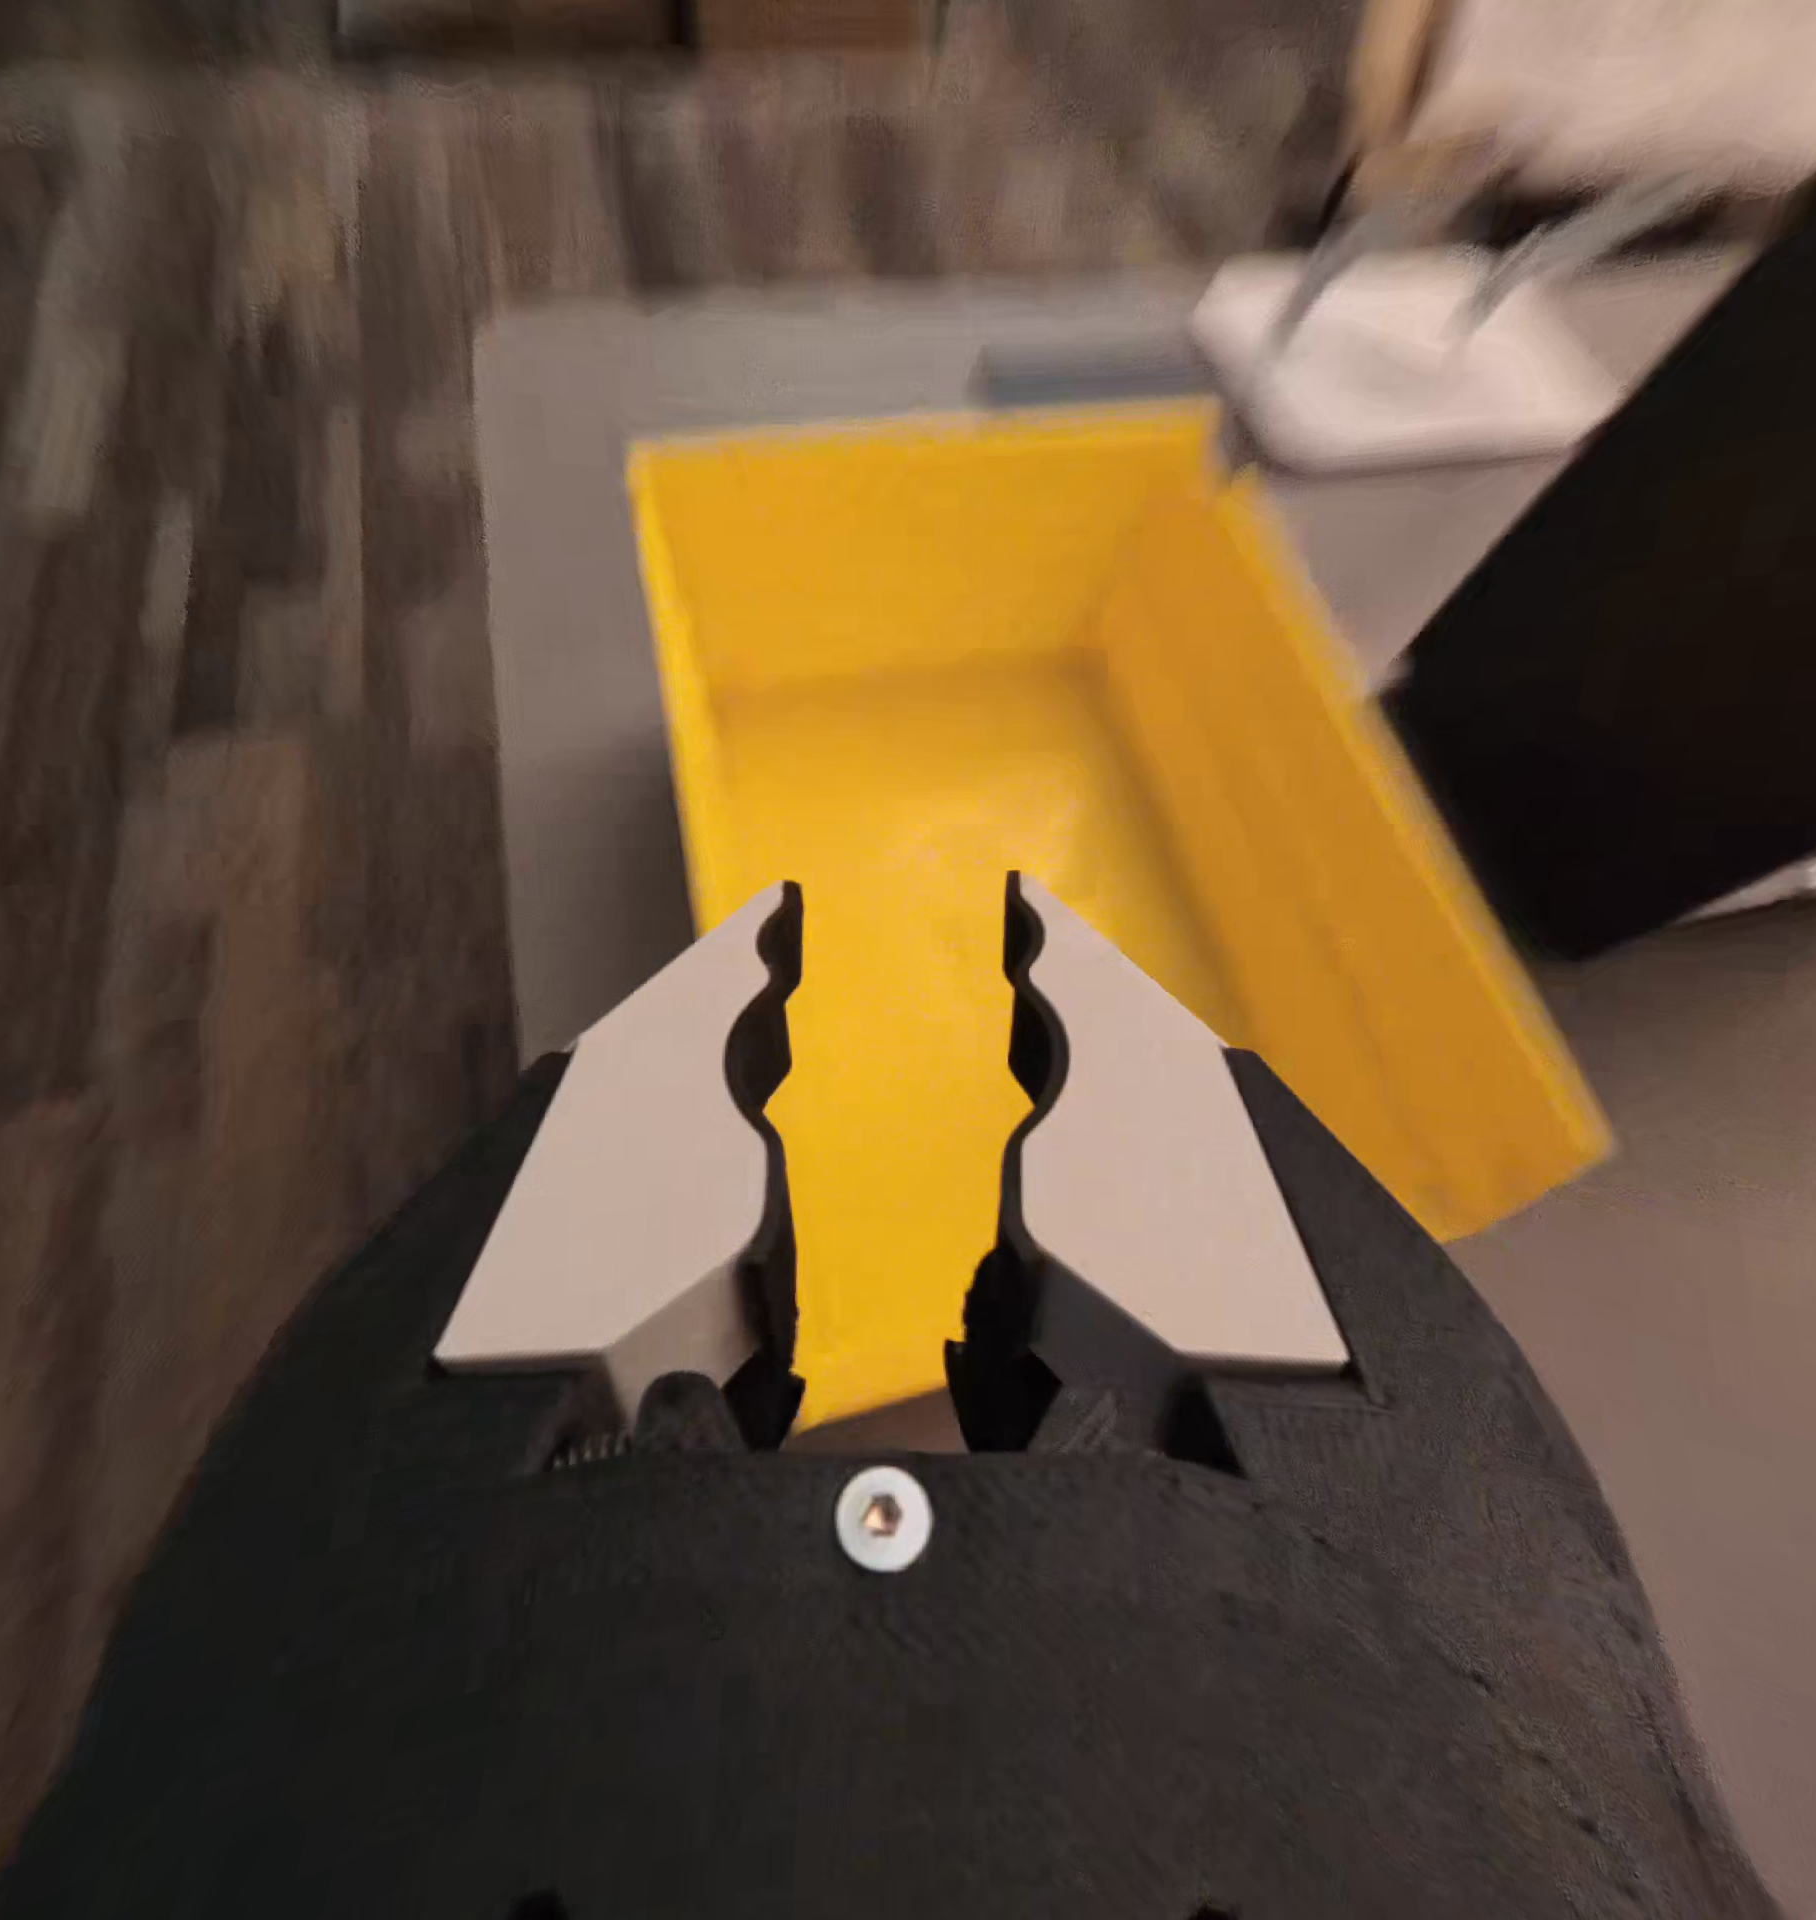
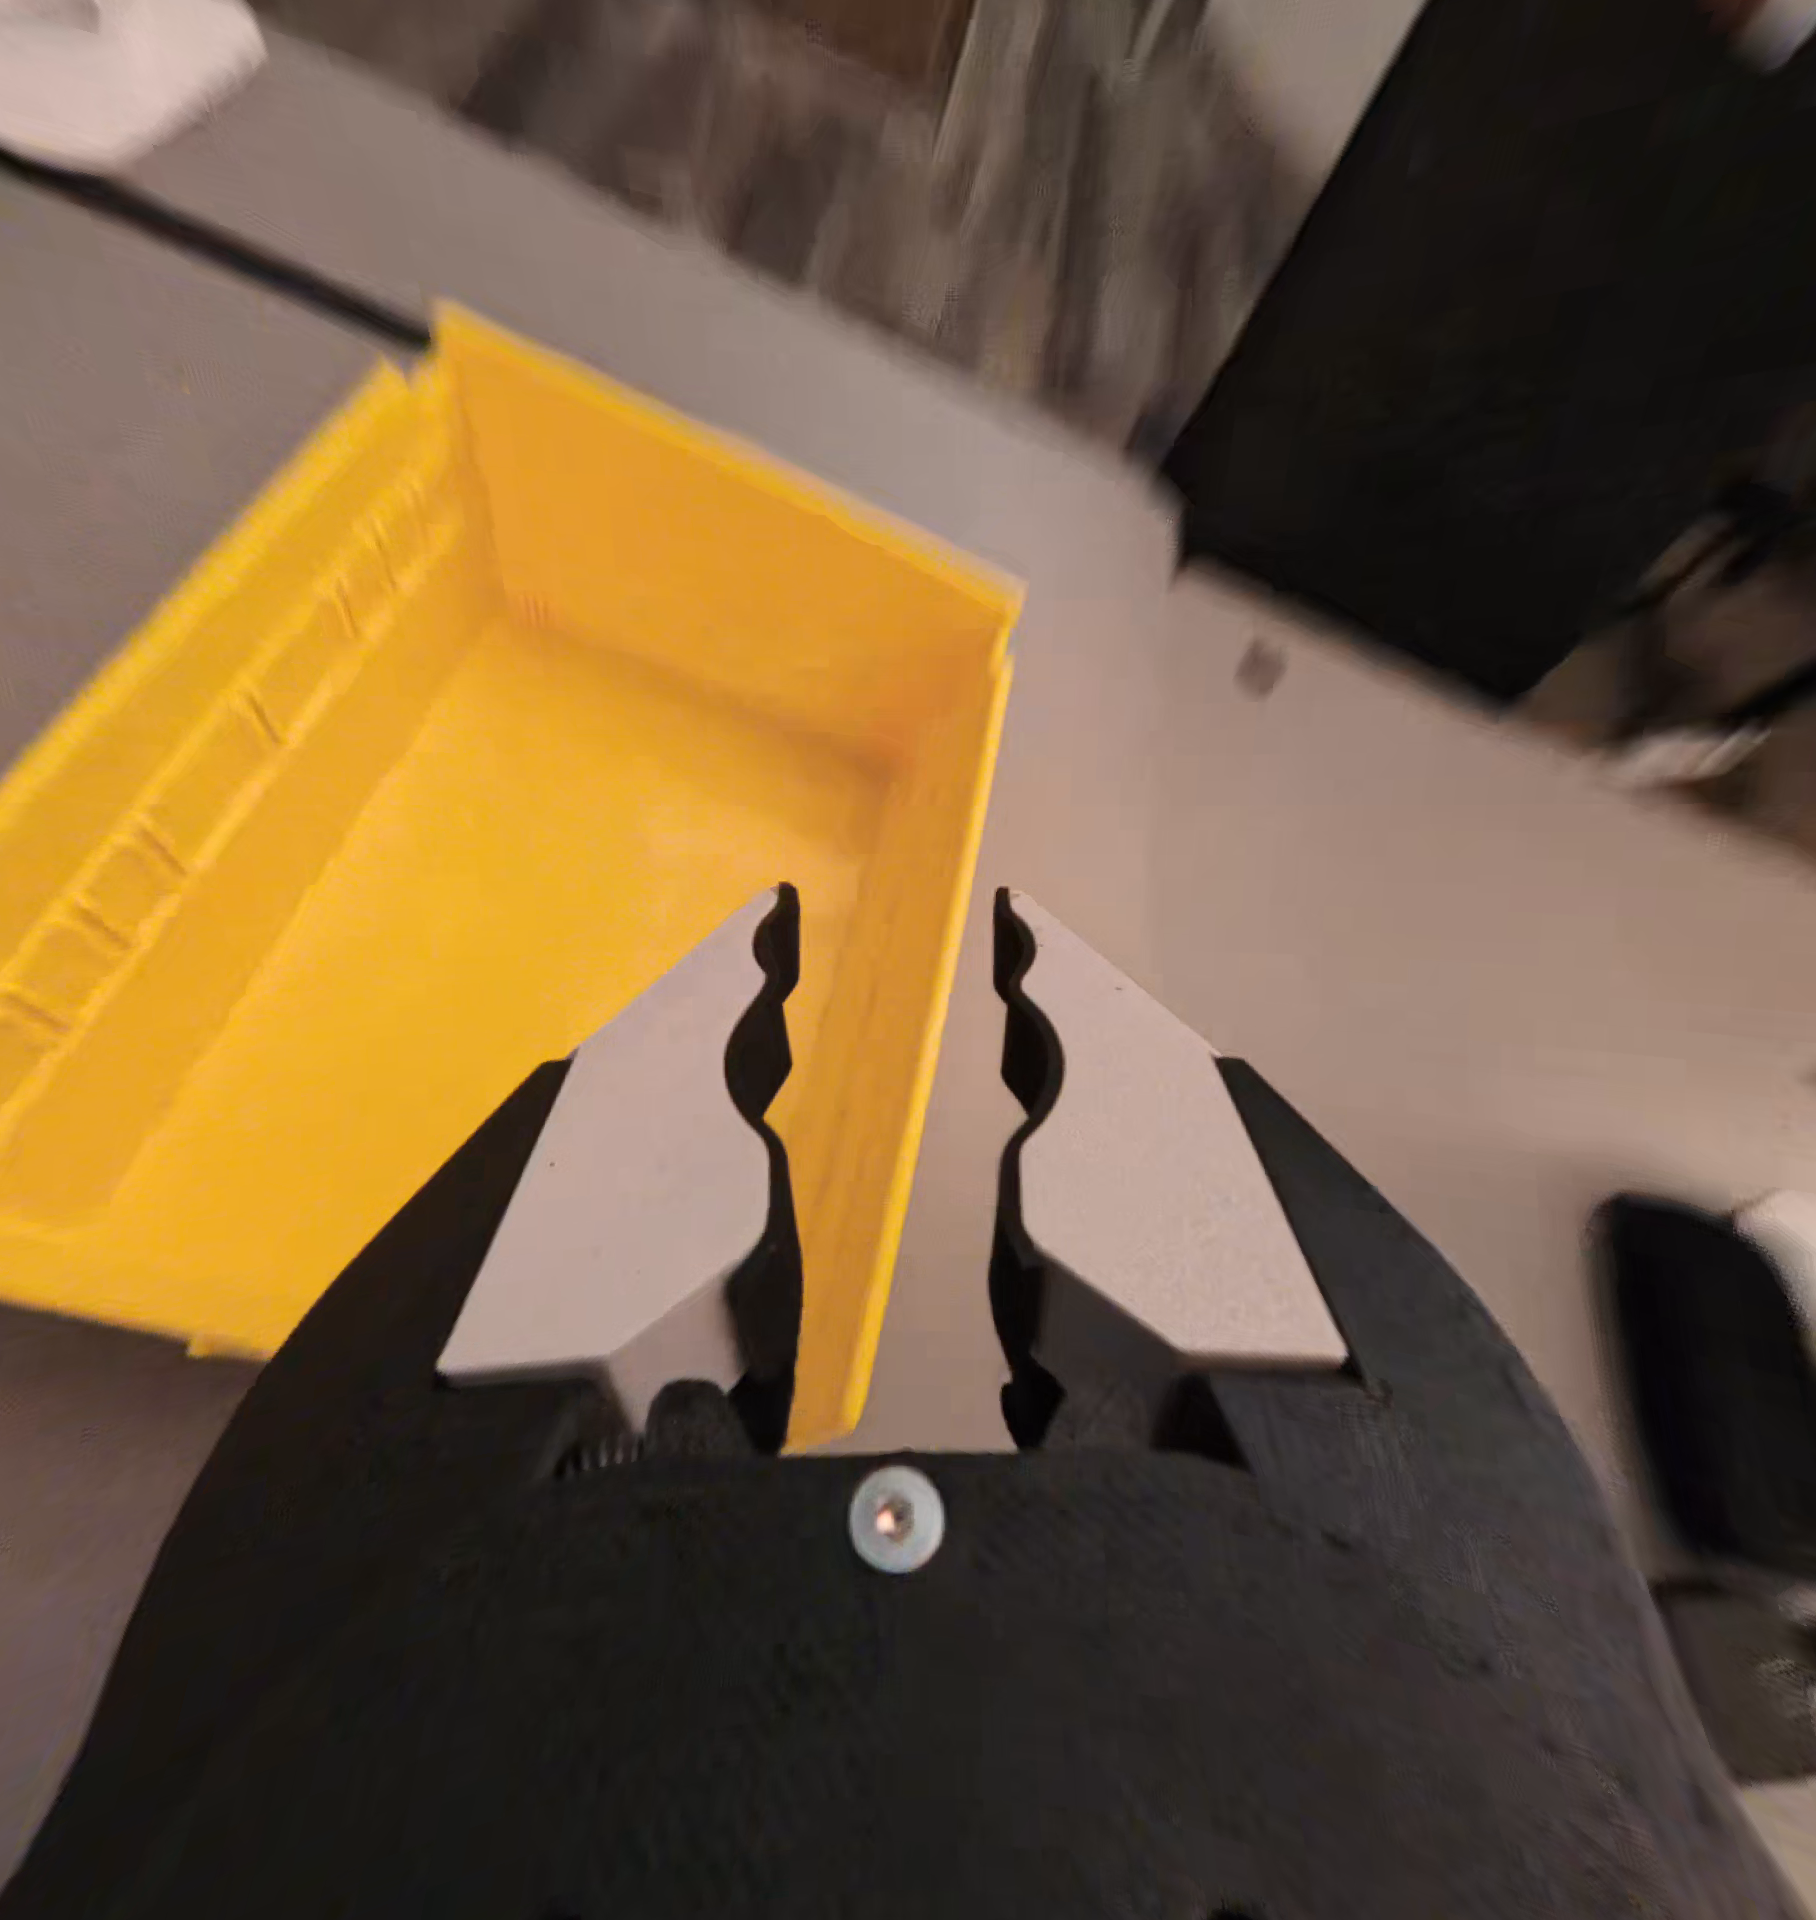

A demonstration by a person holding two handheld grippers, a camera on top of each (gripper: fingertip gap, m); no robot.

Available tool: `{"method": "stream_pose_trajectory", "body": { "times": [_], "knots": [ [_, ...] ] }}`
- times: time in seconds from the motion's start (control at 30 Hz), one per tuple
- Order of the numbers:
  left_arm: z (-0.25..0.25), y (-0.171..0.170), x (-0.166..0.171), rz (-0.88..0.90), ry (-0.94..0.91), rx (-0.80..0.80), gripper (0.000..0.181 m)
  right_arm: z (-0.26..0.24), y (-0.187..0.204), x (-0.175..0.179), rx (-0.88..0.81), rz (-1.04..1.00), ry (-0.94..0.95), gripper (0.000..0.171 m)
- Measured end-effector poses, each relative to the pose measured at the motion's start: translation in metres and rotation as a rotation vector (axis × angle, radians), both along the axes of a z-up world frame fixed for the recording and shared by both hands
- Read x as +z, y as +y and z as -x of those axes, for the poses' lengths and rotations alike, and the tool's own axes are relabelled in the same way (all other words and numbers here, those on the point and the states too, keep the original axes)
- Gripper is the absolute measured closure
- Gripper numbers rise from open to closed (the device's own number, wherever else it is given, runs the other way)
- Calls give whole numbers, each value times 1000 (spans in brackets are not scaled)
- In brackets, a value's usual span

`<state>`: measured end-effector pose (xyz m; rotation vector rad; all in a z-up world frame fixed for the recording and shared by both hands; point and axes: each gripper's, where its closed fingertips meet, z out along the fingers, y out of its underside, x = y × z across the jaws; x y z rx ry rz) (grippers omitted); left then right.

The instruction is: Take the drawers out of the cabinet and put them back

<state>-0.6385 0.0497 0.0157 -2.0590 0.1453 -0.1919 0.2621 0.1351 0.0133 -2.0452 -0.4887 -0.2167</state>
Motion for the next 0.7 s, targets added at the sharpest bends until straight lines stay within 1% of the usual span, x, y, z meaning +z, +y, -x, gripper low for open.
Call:
{"method": "stream_pose_trajectory", "body": {
  "times": [0.03,0.1,0.17,0.23,0.3,0.33,0.37,0.43,0.5,0.53,0.57,0.63,0.7],
  "knots": [
    [-18,-8,24,-125,-14,-42,140,14,-7,25,27,-125,-62,139],
    [-58,-29,57,-306,-12,-129,138,50,-27,67,86,-348,-126,137],
    [-105,-50,70,-423,-10,-229,140,106,-51,95,234,-511,-79,134],
    [-155,-68,70,-492,-52,-334,148,164,-77,109,380,-605,31,135],
    [-203,-82,63,-519,-111,-445,148,220,-104,113,541,-632,173,141],
    [-223,-88,58,-531,-136,-489,152,244,-116,114,597,-636,247,145],
    [-243,-94,54,-544,-158,-537,164,269,-130,115,680,-633,332,155],
    [-278,-104,46,-563,-188,-631,179,314,-157,117,840,-599,514,157],
    [-304,-112,43,-597,-212,-717,181,347,-183,124,976,-561,702,161],
    [-315,-117,43,-608,-232,-763,181,359,-198,129,1070,-544,808,166],
    [-323,-121,44,-612,-256,-797,181,368,-214,135,1168,-512,921,171],
    [-334,-127,47,-619,-305,-854,181,372,-253,154,1415,-464,1190,171],
    [-341,-138,51,-625,-378,-922,181,351,-290,171,1729,-347,1530,171]
  ]
}}
